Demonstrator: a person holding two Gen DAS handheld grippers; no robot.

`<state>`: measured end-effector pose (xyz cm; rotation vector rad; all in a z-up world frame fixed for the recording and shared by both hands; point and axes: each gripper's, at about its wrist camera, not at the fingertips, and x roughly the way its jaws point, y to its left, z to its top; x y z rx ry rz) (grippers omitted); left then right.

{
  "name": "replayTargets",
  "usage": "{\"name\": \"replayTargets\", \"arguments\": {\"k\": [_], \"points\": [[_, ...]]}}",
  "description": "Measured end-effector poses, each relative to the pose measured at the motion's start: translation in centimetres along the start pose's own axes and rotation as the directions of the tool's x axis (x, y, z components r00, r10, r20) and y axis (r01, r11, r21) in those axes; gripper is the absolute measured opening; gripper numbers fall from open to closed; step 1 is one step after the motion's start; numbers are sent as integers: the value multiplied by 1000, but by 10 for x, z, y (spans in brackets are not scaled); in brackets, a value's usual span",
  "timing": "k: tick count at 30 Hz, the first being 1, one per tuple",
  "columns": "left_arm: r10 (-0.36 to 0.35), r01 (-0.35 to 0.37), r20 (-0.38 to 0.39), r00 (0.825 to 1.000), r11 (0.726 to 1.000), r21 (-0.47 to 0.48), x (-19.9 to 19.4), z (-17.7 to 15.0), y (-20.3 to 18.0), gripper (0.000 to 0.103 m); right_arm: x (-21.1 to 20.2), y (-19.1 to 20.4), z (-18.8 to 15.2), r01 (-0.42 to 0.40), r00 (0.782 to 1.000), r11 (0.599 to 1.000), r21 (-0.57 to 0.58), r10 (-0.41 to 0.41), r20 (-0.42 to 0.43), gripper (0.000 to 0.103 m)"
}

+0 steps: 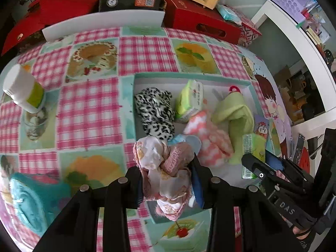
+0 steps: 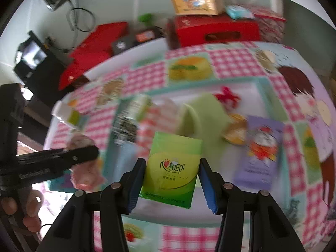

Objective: Organize soft objects
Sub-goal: 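Carry the pink cloth and tissue pack over the white tray with both tools, then lower the pink cloth and tissue pack into the tray and open both tools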

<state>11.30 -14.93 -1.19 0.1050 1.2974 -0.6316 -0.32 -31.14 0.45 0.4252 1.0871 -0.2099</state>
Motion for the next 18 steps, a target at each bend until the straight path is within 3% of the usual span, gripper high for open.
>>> {"name": "replayTargets", "arguments": {"k": [4, 11, 15, 17, 18], "points": [[18, -18, -19, 1000, 1000, -6, 21, -6, -1, 39, 11, -18, -7, 31, 998, 999, 24, -30, -46, 54], [-63, 60, -87, 994, 997, -41, 56, -17, -11, 39, 22, -18, -12, 35, 995, 999, 5, -35, -89, 54], [-68, 66, -69, 995, 997, -36, 56, -20, -15, 40, 25, -19, -12, 42, 995, 999, 6, -41, -95, 55], [-84, 80, -65, 994, 995, -61, 51, -22, -12, 51, 25, -19, -12, 51, 994, 999, 4, -51, -96, 56], [-82, 78, -57, 995, 994, -74, 46, -23, -8, 64, 25, -18, -12, 56, 994, 998, -1, -56, -96, 62]]}}
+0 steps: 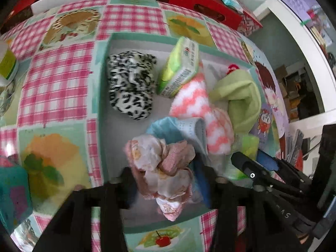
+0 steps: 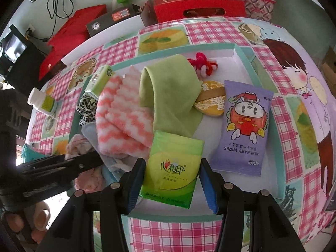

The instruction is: Organize soft objects

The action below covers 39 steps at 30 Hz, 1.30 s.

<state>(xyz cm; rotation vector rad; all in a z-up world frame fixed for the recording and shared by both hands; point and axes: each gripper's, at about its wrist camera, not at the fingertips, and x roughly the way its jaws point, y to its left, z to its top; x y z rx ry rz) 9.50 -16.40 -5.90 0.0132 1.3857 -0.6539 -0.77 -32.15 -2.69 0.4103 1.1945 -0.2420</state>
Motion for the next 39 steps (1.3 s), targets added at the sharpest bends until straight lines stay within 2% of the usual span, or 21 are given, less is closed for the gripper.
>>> {"name": "replayTargets", "arguments": {"k": [1, 2, 6, 10, 14, 15, 16, 18, 21, 23, 25, 27, 29, 32, 34, 39], "points": [[1, -1, 10, 1000, 1000, -6, -4, -1, 2, 70, 0, 1, 0, 4, 1000, 1000, -4, -4, 3, 69], [-4, 5, 22, 1000, 1000, -11, -10, -3, 4, 70, -2, 2, 0, 9, 1000, 1000, -10, -9, 9, 71], [-18, 19, 48, 999, 1000, -17, -28, -14, 7, 71, -7, 9, -2, 23, 999, 999, -31, -22, 31, 71], [22, -21, 96, 995, 1000, -8, -47, -28, 9, 71, -14, 13, -11, 42, 998, 998, -43, -39, 53, 72], [74, -74, 163, 984, 997, -5, -63, -44, 10, 71, -22, 15, -23, 49, 996, 997, -55, -45, 83, 75], [84, -84, 183, 979, 996, -8, -68, -49, 12, 73, -24, 16, -27, 51, 995, 997, -57, -46, 91, 76], [93, -93, 202, 975, 996, -10, -72, -54, 13, 83, -25, 16, -30, 51, 995, 997, -58, -46, 94, 76], [113, -114, 239, 964, 993, -12, -79, -64, 16, 92, -26, 18, -37, 48, 995, 997, -64, -42, 96, 78], [136, -136, 263, 955, 991, -16, -82, -74, 18, 92, -28, 23, -47, 55, 994, 995, -80, -47, 96, 86], [151, -149, 283, 947, 988, -29, -87, -82, 23, 93, -30, 27, -53, 63, 993, 994, -90, -53, 101, 86], [191, -186, 297, 936, 982, -46, -88, -87, 24, 100, -32, 31, -57, 80, 992, 992, -102, -69, 105, 88], [239, -234, 307, 921, 971, -54, -89, -92, 26, 101, -36, 34, -59, 107, 989, 989, -104, -95, 115, 89], [262, -256, 308, 915, 965, -59, -90, -98, 30, 101, -39, 35, -62, 116, 987, 988, -104, -103, 120, 102], [271, -262, 304, 914, 963, -71, -92, -106, 37, 101, -45, 37, -67, 118, 987, 987, -109, -105, 125, 103], [291, -284, 308, 906, 956, -67, -92, -111, 38, 101, -46, 38, -71, 127, 986, 986, -113, -113, 119, 103], [390, -385, 344, 854, 919, -86, -98, -122, 40, 101, -49, 44, -77, 157, 982, 979, -127, -140, 130, 103]]}}
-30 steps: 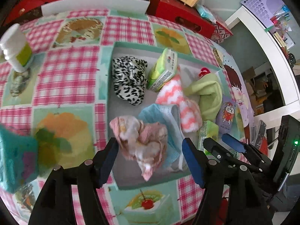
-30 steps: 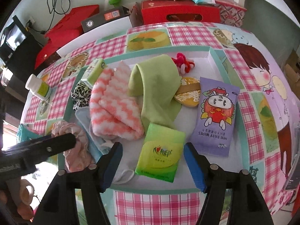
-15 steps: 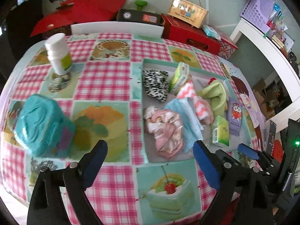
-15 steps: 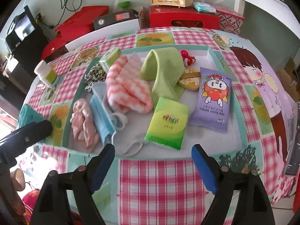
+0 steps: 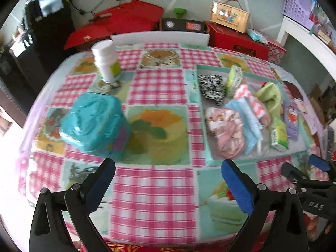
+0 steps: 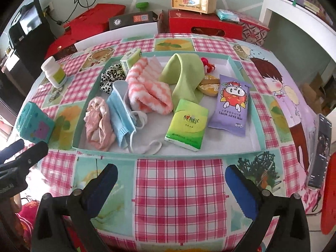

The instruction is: Organize soft objects

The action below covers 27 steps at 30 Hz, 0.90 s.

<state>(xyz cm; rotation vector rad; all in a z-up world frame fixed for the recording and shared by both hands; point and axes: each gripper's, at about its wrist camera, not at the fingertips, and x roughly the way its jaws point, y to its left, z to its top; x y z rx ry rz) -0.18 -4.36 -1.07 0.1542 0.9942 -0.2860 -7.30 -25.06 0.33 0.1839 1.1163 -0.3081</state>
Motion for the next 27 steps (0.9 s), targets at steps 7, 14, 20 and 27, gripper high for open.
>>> {"name": "replayTargets", "arguments": {"k": [7, 14, 20, 27], "points": [[78, -78, 3, 997, 996, -30, -3, -7, 10, 101, -1, 4, -2, 12, 1000, 1000, -23, -12, 7, 103], [91, -92, -35, 995, 995, -33, 5, -10, 13, 101, -2, 4, -2, 10, 1000, 1000, -21, -10, 13, 103], [147, -149, -52, 988, 988, -29, 8, -11, 14, 101, -2, 3, -2, 11, 1000, 1000, -20, -10, 11, 103], [150, -150, -35, 988, 988, -19, 6, -12, 12, 101, -1, 4, -2, 18, 1000, 999, -28, -18, 9, 103]]}}
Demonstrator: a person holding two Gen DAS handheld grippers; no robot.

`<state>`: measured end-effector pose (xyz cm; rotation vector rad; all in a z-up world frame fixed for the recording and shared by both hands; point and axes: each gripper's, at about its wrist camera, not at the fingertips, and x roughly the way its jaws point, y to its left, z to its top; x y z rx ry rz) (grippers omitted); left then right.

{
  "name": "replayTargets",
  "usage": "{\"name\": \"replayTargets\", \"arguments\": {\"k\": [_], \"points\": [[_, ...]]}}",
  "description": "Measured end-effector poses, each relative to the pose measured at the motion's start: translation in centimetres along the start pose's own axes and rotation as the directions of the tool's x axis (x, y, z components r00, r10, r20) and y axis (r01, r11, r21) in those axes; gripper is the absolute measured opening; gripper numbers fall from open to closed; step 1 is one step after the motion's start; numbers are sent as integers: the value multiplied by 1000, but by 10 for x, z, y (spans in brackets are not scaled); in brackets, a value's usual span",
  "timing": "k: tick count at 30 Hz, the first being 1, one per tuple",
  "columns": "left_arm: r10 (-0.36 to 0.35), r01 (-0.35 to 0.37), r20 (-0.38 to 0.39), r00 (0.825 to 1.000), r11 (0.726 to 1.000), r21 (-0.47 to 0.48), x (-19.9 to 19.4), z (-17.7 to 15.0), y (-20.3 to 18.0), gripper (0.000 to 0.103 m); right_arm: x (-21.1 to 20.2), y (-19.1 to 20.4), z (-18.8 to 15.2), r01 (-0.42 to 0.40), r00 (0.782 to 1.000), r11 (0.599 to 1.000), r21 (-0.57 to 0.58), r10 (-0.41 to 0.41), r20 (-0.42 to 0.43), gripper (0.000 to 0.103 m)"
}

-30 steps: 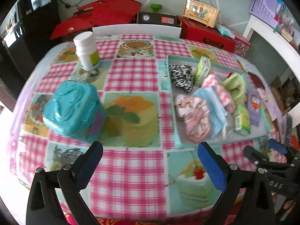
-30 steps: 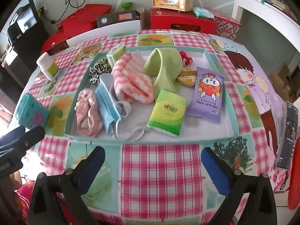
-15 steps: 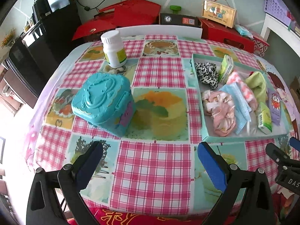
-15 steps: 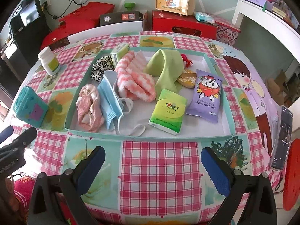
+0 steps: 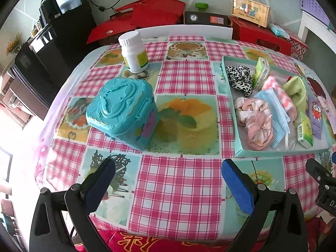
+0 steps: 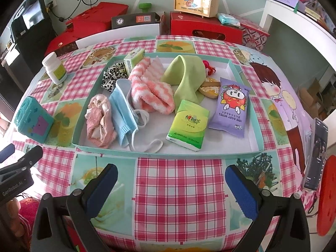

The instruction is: Organize soft objects

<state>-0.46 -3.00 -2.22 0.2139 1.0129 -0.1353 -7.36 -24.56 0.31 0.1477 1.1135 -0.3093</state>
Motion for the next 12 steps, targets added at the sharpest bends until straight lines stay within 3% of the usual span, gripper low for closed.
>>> {"name": "replayTargets", "arguments": {"k": [12], "points": [[-1, 1, 28, 1000, 1000, 23, -4, 0, -2, 101, 2, 0, 0, 2, 1000, 1000, -3, -2, -7, 103]]}}
